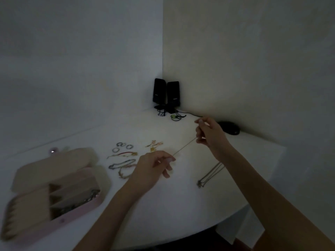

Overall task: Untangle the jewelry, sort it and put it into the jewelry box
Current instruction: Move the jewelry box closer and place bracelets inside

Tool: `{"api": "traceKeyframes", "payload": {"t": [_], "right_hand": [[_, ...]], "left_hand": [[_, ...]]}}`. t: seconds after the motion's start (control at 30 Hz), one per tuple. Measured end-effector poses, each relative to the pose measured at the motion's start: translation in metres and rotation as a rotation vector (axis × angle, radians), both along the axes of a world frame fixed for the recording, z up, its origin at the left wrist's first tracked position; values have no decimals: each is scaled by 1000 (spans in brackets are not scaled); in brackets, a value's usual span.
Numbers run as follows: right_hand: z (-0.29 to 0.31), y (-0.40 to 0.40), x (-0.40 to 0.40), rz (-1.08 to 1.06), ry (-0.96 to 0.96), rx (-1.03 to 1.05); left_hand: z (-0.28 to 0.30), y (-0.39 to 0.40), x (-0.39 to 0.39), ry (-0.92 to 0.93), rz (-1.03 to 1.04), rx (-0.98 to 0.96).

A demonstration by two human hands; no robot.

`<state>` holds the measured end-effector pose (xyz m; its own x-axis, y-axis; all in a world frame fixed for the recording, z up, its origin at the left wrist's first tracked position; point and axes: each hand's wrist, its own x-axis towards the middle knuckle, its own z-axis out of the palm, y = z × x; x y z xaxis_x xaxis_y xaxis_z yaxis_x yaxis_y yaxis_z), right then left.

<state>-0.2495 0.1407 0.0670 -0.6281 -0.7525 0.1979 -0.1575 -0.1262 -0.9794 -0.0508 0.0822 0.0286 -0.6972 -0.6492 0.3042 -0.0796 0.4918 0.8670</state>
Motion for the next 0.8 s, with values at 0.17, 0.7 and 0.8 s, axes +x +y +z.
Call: {"api": "traceKeyframes", "payload": {"t": [0.17,0.7,0.8], "right_hand": [[-3,-16,46,117,-83,-50],[23,-93,195,593,-100,-253],[21,-91,207,654,-81,-237]], "left_hand": [[9,-10,70,-91,148,-83],[4,-19,207,-335,474,-257],[-1,-20,210,-350,438,-315]]}}
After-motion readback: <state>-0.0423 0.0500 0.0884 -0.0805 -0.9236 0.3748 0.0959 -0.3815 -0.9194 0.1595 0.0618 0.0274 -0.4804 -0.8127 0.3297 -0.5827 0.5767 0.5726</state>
